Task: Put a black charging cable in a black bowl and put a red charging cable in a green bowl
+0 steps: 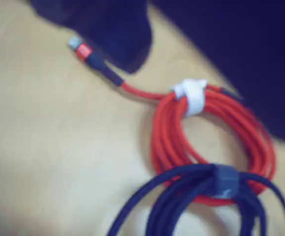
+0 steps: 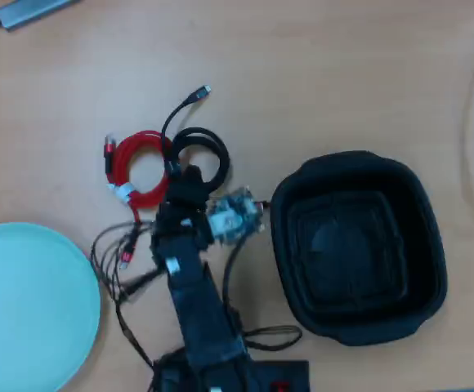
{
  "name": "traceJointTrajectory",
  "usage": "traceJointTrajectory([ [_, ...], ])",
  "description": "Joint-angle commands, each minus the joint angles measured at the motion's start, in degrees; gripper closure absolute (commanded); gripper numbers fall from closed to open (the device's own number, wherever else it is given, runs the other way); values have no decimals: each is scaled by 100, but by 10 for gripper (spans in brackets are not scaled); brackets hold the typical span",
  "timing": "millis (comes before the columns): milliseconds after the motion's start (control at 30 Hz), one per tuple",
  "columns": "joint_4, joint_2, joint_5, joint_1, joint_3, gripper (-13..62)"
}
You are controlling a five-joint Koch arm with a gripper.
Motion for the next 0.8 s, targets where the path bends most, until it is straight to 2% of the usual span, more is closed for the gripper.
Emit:
traceJointTrajectory([
  [0,-202,-475,598,0,-352,-13],
  [267,-659,-1705,861,-62,-352,-7],
  [767,-1389,-2971,439,176,-606,-9],
])
